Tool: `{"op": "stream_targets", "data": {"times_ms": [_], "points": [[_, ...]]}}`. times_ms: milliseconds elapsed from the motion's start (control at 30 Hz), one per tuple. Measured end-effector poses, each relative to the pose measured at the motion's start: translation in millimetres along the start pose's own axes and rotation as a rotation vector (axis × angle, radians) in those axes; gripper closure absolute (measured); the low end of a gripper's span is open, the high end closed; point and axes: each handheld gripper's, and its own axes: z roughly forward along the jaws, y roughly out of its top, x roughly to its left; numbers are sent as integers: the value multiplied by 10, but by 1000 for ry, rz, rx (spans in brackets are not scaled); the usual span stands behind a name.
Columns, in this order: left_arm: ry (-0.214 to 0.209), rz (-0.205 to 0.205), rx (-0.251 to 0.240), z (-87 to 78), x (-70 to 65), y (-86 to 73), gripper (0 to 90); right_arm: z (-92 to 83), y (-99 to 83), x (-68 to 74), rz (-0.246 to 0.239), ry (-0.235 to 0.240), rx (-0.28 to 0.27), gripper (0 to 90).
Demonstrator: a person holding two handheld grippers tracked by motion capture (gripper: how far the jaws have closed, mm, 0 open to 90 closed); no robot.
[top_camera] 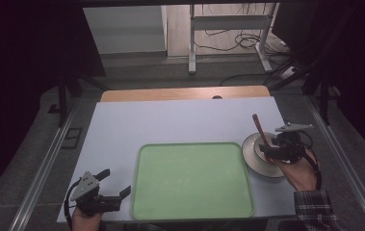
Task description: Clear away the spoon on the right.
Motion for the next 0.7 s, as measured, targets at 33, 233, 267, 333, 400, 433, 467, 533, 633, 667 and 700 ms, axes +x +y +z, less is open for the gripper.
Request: {"op": "stream_targets", "data": {"times_ms": [33,233,267,333,400,433,467,533,633,667,700], "points": [[0,0,0,0,0,0,8,0,0,0,0,0,0,445],[0,0,0,-2,1,0,9,84,128,-92,-5,-14,-10,497],[0,0,0,-3,2,0,9,95,146,-101,-9,-14,-10,506],[0,0,0,-3,3,-1,9,120,180,-113,-20,-18,-12,518],[1,0,0,-4,3,-1,9,133,197,-117,-22,-22,-12,522],[0,0,0,-4,3,0,9,148,215,-122,-22,-23,-8,524],[0,1,0,-4,2,0,9,165,230,-133,-29,-23,-7,526],[0,1,0,-5,3,0,9,202,260,-144,-28,-29,-2,528],[1,1,1,-6,4,-1,9,261,297,-168,-35,-32,5,537],[1,0,1,-5,4,-1,9,299,318,-176,-44,-37,8,553],[0,1,2,-5,4,-1,9,299,318,-176,-44,-37,8,553]]}}
